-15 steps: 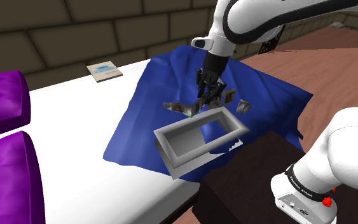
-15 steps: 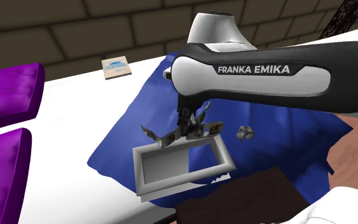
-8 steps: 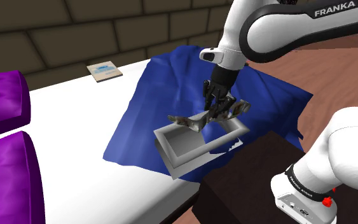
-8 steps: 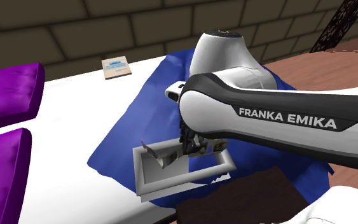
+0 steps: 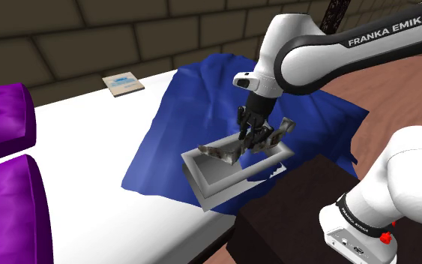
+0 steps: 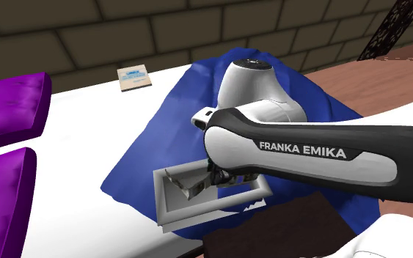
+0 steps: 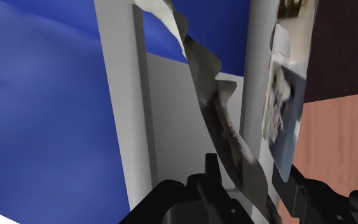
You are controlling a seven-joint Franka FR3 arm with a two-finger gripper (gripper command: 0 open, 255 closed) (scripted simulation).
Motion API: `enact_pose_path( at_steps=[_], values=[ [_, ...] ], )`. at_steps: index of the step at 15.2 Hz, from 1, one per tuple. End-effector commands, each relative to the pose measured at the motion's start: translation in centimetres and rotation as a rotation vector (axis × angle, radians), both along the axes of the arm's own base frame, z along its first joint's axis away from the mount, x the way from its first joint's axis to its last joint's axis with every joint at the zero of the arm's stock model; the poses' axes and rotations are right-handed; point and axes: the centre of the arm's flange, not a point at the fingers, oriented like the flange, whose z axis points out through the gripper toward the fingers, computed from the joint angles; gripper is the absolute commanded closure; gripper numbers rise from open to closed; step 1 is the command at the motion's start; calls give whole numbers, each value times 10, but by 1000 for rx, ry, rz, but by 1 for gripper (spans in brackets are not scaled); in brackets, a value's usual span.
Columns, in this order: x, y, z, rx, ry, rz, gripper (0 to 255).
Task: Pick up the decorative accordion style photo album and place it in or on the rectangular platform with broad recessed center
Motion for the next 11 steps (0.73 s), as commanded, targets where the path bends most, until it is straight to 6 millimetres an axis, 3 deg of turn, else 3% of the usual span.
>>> enact_pose_path(
  at_steps=[1,4,11],
  values=[
    [0,0,-11,0,-1,0,255],
    [0,0,-24,0,-1,0,255],
    [0,0,-24,0,-1,0,255]
  ],
)
